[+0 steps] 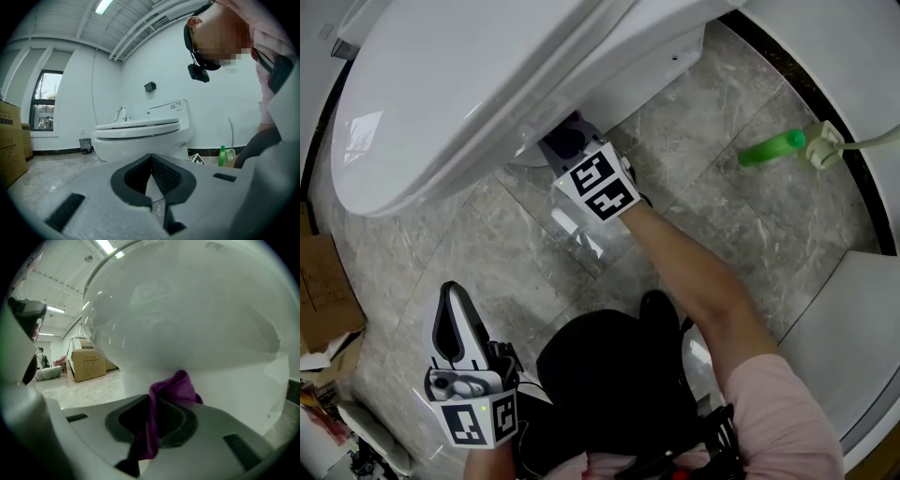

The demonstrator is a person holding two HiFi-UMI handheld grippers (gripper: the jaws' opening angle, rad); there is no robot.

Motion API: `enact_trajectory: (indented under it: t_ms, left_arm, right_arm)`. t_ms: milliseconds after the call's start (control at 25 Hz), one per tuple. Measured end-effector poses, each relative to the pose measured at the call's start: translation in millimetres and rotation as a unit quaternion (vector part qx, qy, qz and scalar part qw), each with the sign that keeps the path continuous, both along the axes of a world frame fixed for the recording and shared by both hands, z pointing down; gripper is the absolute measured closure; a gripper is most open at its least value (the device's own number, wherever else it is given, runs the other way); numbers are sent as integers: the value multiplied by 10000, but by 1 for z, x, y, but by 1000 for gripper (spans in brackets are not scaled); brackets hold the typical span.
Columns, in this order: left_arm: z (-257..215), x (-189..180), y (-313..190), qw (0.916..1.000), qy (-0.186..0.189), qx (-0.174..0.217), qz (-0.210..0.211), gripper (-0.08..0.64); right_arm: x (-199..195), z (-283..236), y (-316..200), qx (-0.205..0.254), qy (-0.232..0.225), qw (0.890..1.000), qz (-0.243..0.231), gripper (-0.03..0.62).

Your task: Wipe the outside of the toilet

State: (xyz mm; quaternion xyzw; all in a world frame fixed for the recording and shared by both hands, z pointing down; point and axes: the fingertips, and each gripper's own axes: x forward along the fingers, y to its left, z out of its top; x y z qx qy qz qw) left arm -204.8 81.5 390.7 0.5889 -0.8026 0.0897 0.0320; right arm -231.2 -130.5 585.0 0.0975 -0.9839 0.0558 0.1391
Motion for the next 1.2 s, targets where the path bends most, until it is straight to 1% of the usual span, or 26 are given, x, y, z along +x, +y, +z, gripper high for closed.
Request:
enact_trajectory:
  t_ms: [160, 440, 720, 840, 960, 1080, 1200]
  left_arm:
    - [1, -9, 15, 9999, -10, -47, -119, 552]
    - [0, -23, 40, 9995, -29, -51, -306, 552]
    - [-4, -39, 72, 9985, -85, -19, -546, 552]
    - [-5, -46, 85, 9978, -87, -1, -654, 552]
    - [-7, -49, 95, 9974, -79, 42, -709, 552]
    - [-11, -50, 96, 9976, -92, 129, -669, 552]
    - [-14, -48, 94, 9979, -111, 166, -608, 552]
  right_arm:
    - [-10, 3, 13, -95, -28, 9999, -73, 537]
    - [-29, 8, 39, -130, 24, 9995, -272, 537]
    - [-63, 12, 87, -24, 239, 9961, -853, 535]
    - [-77, 1, 114, 5, 128, 9932, -1158, 534]
    - [-83, -16, 133, 44, -69, 9910, -1335, 534]
    - [-80, -30, 141, 111, -196, 9899, -1402, 534]
    - [-73, -36, 145, 114, -226, 9892, -1443, 532]
